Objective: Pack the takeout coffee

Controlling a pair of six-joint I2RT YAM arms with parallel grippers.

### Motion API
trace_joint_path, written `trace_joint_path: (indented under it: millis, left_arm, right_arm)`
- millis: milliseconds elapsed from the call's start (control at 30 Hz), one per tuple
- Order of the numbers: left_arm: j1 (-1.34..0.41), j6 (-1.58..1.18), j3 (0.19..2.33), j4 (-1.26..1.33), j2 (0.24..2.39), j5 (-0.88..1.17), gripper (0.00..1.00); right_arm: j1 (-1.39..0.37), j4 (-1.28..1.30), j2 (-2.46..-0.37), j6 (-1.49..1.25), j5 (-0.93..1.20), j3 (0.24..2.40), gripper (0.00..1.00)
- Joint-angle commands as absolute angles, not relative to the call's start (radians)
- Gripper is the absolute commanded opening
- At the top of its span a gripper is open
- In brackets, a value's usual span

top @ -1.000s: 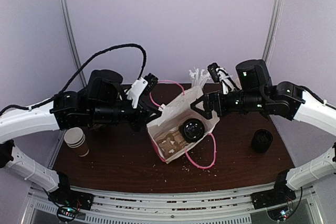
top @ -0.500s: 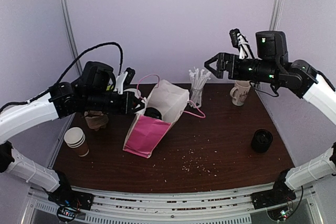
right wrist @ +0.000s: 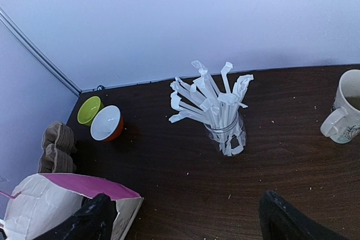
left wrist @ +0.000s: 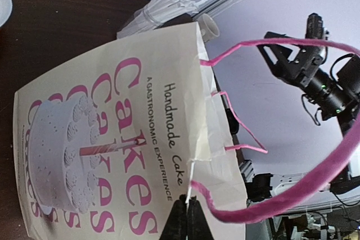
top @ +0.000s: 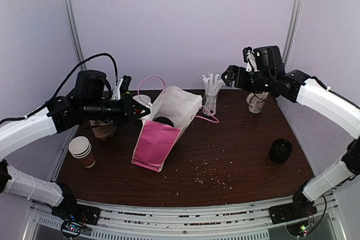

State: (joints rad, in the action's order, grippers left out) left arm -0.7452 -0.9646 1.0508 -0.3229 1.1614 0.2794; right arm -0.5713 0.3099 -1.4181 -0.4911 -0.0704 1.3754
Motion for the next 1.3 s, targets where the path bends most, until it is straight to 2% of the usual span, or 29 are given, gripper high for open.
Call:
trace_joint_path:
  millis: [0, 167, 533, 633, 933, 1267]
  left_arm:
    - [-0.745, -1.054, 1.068, -0.137, 1.166, 0.383, 0.00]
    - [-0.752, -1.051, 1.067, -0.123, 1.173, 0.392, 0.00]
    - [-0.750, -1.013, 0.890, -0.121, 1.170, 0.374, 0.00]
    - [-0.751, -0.997, 0.878, -0.145, 1.161, 0.362, 0.01]
    - [-0.750, -0.942, 0.888, -0.231, 1.129, 0.317, 0.24]
    - [-0.750, -0.883, 0.944, -0.328, 1.116, 0.228, 0.26]
  right_arm:
    - [-0.565, 0.256, -1.419, -0.496, -0.079, 1.365, 0.92]
    - [-0.562, 0.259, -1.426, -0.473, -0.097, 1.349, 0.93]
    - [-0.559, 0.270, -1.473, -0.443, -0.098, 1.334, 0.92]
    - [-0.560, 0.284, -1.504, -0.437, -0.107, 1.359, 0.88]
    - [-0.553, 0.268, -1.616, -0.451, -0.154, 1.429, 0.73]
    - [-0.505, 0.271, -1.794, -0.466, -0.122, 1.611, 0.54]
